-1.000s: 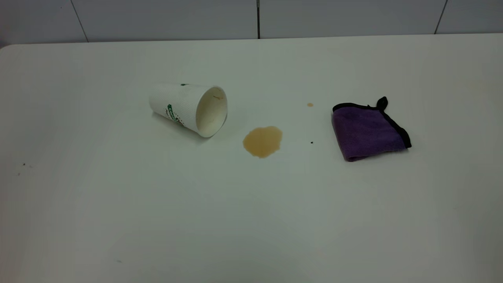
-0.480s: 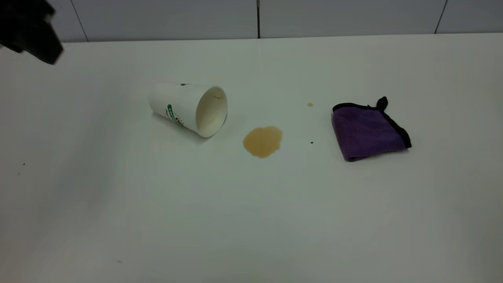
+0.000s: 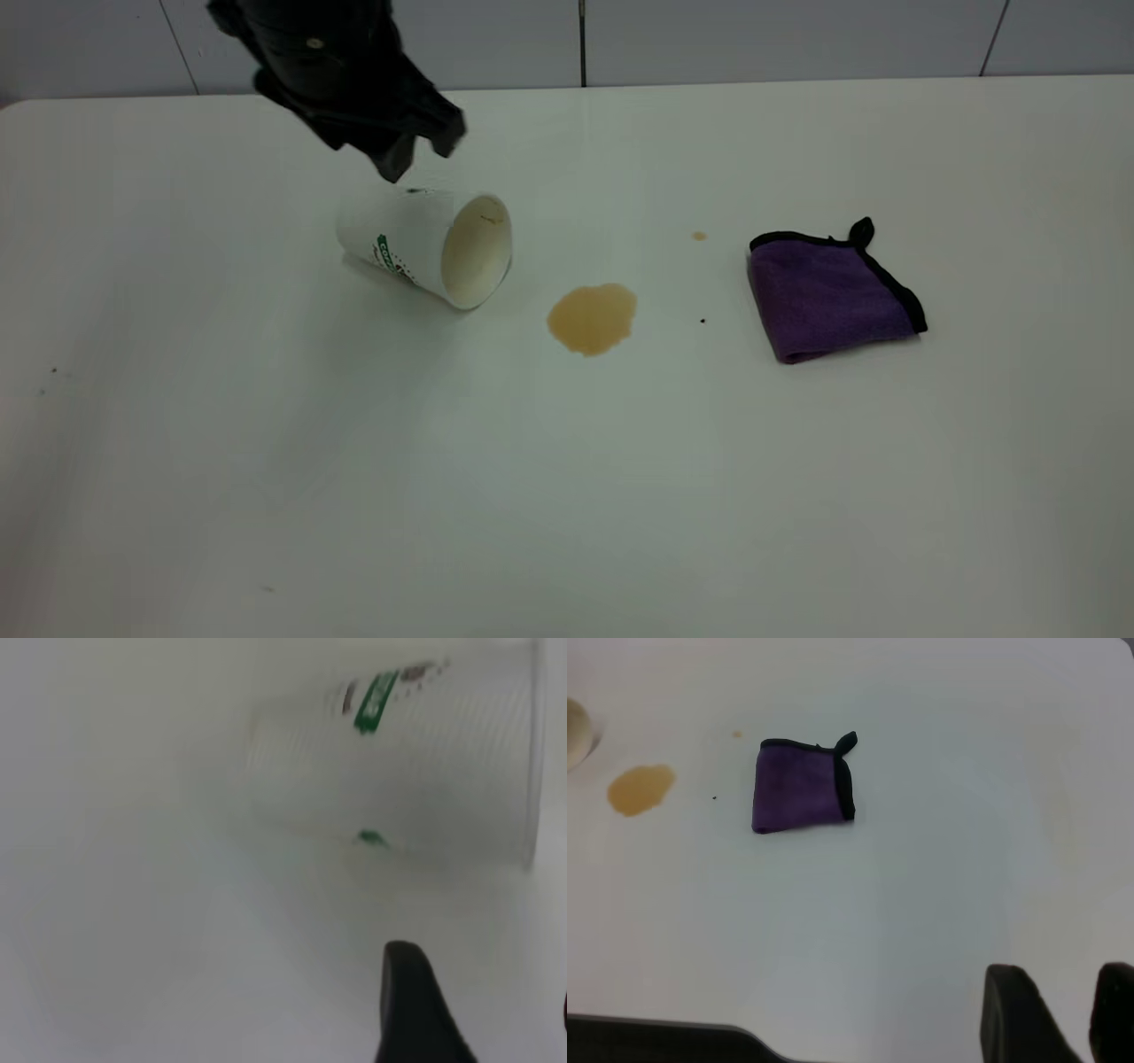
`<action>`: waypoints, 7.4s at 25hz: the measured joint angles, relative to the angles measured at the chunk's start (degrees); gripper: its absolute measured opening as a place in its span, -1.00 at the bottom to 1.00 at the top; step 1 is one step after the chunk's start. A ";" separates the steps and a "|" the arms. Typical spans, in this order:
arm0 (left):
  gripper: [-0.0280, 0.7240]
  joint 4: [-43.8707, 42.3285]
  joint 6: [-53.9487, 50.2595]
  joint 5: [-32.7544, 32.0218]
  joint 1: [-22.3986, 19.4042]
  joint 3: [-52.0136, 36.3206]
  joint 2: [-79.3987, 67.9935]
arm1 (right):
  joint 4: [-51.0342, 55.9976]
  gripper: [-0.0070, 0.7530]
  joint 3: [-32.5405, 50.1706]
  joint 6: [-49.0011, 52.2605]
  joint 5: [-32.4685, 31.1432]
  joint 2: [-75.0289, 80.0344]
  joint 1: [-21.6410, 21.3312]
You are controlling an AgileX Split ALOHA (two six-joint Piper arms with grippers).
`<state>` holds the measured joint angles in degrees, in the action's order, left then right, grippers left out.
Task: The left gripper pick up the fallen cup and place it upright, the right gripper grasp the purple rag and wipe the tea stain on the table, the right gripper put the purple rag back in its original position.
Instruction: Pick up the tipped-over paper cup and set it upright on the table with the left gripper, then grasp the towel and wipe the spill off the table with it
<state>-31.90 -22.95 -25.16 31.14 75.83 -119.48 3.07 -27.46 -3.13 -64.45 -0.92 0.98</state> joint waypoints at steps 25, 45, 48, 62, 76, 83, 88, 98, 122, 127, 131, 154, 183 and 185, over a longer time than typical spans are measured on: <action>0.26 -22.48 -23.19 -9.61 6.78 17.78 -20.21 | 0.00 -0.35 0.00 0.00 0.00 0.00 0.00; 0.09 -26.71 -26.54 -17.44 6.88 17.78 -24.19 | 0.00 -0.35 0.00 0.00 0.00 0.00 0.00; -0.24 -26.89 -26.83 -18.77 6.88 17.78 -24.19 | 0.00 -0.35 0.00 0.00 0.00 0.00 0.00; -0.98 -15.26 -5.99 -23.33 2.11 17.89 -15.16 | 0.00 -0.35 0.00 0.00 -0.04 0.00 0.00; -0.98 39.66 36.75 -20.88 -23.37 21.05 -10.23 | 0.00 -0.35 0.00 0.00 -0.04 0.00 0.00; -0.98 45.65 41.29 -23.77 -24.52 24.72 -15.05 | 0.00 -0.35 0.00 0.00 -0.04 0.00 0.00; -0.98 45.91 40.20 -24.89 -24.22 28.10 -18.27 | 0.00 -0.35 0.00 0.00 -0.04 0.00 0.00; -0.81 46.06 39.45 -26.42 -24.22 29.68 -20.11 | 0.00 -0.35 0.00 0.00 -0.04 0.00 0.00; 0.29 45.71 37.60 -41.60 -23.56 53.73 -18.24 | 0.00 -0.35 0.00 0.00 -0.04 0.00 0.00; 0.29 45.51 36.40 -41.60 -21.08 53.73 -10.50 | 0.00 -0.35 0.00 0.05 -0.04 0.00 0.00; 0.29 44.21 34.18 -41.60 -18.63 53.73 -1.91 | 0.00 -0.35 0.00 0.05 -0.04 0.00 0.00; 0.29 36.35 28.95 -41.60 -11.20 -11.76 56.51 | 0.00 -0.35 0.00 0.05 -0.04 0.00 0.00; 0.29 30.75 22.95 -38.80 -11.20 -47.98 97.57 | 0.00 -0.35 0.00 0.05 -0.04 0.00 0.00; 0.29 30.75 22.95 -38.80 -11.88 -47.98 97.57 | 0.00 -0.35 0.00 0.05 -0.04 0.00 0.00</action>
<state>-1.15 0.00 -63.96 19.26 27.86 -21.91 3.07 -27.46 -3.08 -64.49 -0.92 0.98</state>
